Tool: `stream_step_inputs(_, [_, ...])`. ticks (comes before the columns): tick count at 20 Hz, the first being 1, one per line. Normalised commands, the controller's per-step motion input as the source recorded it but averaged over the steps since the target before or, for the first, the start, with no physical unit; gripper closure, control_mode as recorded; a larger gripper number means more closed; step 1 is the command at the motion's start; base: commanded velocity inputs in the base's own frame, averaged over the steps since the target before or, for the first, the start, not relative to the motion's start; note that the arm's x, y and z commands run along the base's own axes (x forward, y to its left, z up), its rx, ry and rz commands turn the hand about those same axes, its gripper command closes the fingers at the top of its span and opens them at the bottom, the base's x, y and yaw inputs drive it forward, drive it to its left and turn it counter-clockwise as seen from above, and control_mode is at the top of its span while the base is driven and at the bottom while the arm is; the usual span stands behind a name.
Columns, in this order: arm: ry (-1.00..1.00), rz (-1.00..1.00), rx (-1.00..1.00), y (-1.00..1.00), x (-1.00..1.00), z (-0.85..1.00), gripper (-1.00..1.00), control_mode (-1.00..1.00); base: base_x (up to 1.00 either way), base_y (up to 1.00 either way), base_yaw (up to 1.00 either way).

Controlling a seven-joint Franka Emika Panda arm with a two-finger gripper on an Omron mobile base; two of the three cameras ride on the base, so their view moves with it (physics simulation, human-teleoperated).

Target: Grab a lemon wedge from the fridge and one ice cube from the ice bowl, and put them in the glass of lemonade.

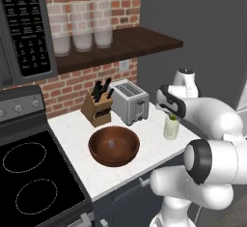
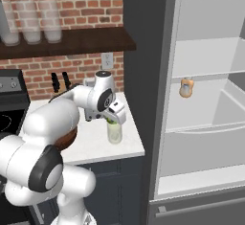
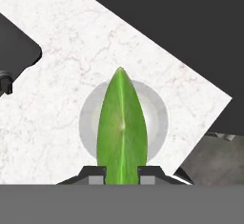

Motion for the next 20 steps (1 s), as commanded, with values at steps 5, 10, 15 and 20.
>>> stream_step_inputs(5, [0.02,-0.02,0.0,0.02,0.09,0.0,1.0,-1.0,0.0,0.0,0.0])
stream_step_inputs(10, [0.0,0.0,0.0,0.0,0.0,0.0,1.0,-1.0,0.0,0.0,0.0])
stream_step_inputs(15, [0.0,0.0,0.0,0.0,0.0,0.0,1.0,-1.0,0.0,0.0,0.0])
stream_step_inputs(20, [0.0,0.0,0.0,0.0,0.0,0.0,-1.0,-1.0,0.0,0.0,0.0])
